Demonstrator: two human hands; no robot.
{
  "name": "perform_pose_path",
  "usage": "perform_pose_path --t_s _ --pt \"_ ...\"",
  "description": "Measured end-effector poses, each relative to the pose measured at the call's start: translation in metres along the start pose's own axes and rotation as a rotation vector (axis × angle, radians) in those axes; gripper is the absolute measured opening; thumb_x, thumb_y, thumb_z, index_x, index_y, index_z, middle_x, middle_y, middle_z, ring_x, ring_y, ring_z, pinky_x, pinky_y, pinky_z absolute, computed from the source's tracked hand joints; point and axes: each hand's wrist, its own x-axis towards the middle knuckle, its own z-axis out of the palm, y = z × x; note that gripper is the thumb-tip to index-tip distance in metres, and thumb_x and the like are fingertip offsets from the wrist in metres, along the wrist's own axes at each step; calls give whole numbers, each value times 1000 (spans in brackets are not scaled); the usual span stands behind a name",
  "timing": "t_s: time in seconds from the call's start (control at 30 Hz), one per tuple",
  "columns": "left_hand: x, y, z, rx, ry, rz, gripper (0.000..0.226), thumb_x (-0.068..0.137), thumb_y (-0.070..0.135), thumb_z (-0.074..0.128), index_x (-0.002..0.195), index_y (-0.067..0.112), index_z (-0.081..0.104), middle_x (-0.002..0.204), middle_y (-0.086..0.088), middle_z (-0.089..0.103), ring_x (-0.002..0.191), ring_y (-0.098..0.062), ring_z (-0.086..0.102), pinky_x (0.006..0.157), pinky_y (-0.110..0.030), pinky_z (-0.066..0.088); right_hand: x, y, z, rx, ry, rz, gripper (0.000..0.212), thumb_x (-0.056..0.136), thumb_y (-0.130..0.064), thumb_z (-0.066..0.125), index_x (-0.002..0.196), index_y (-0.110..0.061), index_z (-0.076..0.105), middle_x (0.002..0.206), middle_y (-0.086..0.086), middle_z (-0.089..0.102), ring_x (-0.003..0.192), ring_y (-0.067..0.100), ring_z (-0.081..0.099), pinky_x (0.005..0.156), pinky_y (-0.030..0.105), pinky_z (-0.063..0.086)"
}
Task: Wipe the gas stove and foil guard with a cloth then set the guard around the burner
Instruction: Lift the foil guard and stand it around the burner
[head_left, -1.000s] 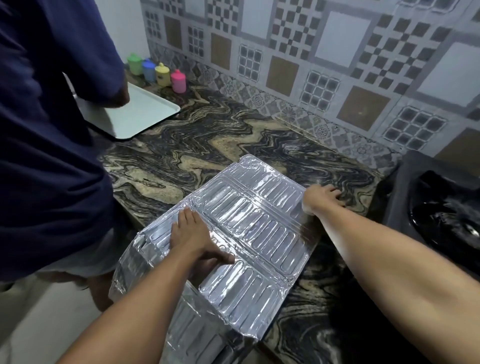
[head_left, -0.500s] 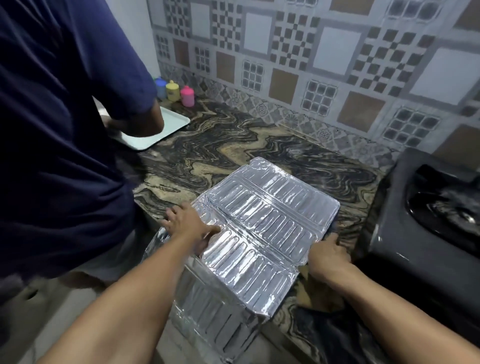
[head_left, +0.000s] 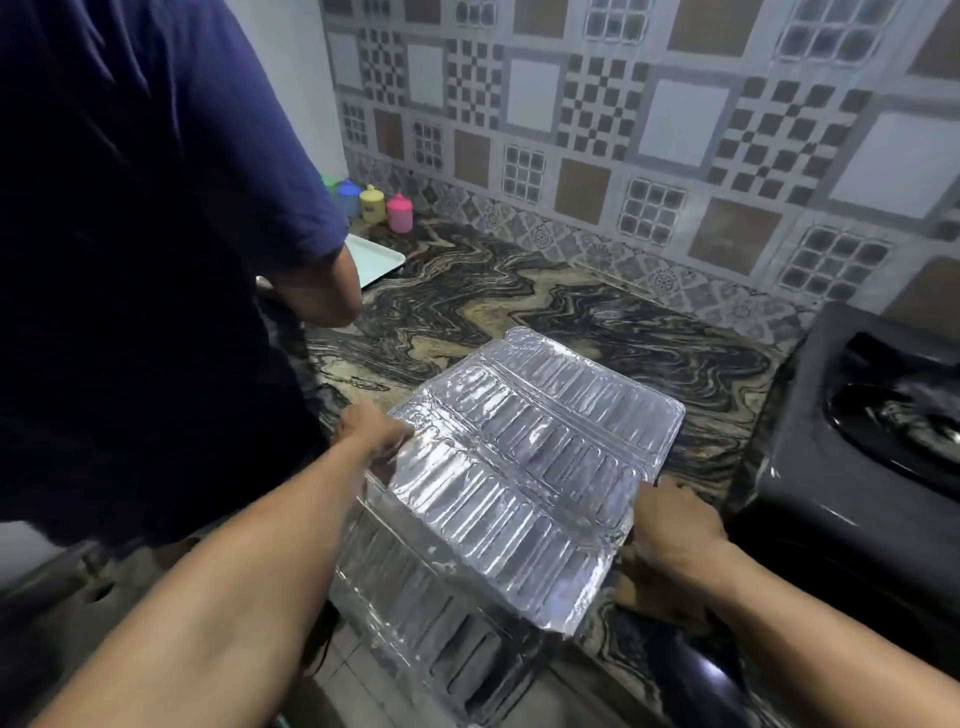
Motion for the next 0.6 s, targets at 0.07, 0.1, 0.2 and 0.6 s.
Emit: perform_pose_path --t_s 0.07,0.1,0.2,0.6 --pt "-2 8 -20 7 9 26 32 79 23 78 69 6 52 67 -4 52 59 -15 48 43 -22 34 -1 1 -7 27 -40 -23 46 84 -28 57 126 -10 53 127 15 51 119 33 54 93 37 47" --pt "-4 13 -30 31 14 59 28 79 21 76 72 2 58 69 -7 56 64 -19 52 47 -24 37 -2 3 -10 37 -66 -36 44 81 -26 58 122 -10 56 124 15 55 116 33 57 91 35 48" --pt "-13 28 -52 91 22 184 12 80 11 69 81 -1 70 81 -15 68 76 -27 62 57 -26 42 0 7 -23 27 -119 -69 37 75 -23 59 109 -9 62 117 14 64 109 31 63 83 32 50" --pt "-71 70 -90 -195 15 448 15 75 11 81 86 4 75 64 -2 62 48 -4 45 47 -18 35 11 -62 -171 248 481 -597 61 90 -25 63 145 -23 37 149 2 35 133 25 37 109 41 35"
